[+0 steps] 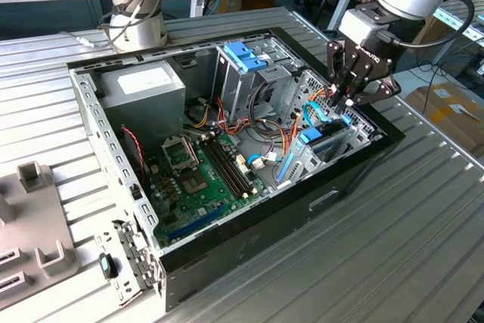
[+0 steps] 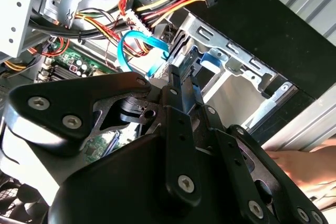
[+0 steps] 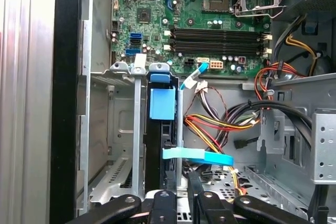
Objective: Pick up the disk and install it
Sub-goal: 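Insert the second disk wire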
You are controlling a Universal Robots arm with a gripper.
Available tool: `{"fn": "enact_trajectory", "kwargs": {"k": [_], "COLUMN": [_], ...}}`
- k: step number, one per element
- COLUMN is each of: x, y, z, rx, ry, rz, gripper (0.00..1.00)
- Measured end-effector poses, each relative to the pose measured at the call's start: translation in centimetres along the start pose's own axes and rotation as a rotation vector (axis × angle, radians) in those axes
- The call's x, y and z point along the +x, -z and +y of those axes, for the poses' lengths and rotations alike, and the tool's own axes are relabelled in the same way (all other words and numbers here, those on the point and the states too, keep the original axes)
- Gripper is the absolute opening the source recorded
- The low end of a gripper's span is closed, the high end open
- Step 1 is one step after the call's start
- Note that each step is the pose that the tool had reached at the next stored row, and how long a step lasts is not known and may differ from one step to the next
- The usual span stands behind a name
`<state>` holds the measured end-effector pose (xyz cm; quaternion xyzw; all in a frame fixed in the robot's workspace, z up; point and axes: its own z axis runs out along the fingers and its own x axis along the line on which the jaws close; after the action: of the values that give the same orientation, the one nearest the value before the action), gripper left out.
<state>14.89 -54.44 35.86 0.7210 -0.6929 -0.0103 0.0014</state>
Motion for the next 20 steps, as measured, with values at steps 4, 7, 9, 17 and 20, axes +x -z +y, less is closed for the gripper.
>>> {"fn": "enact_trajectory", "kwargs": {"k": [4, 7, 9, 17, 20], "x": [-0.12, -0.16, -0.19, -0.2, -0.2], "y": [0.0, 0.0, 0.0, 0.01, 0.01], "z": [-0.17, -0.28, -0.35, -0.47, -0.67], "rx": [-0.0001, -0.0001, -0.0001, -0.0002, -0.0002], "ry": [0.004, 0.007, 0.008, 0.01, 0.01], "rz": [0.0, 0.0001, 0.0002, 0.0003, 0.0001], "gripper": [0.24, 0.24, 0.24, 0.24, 0.24]}}
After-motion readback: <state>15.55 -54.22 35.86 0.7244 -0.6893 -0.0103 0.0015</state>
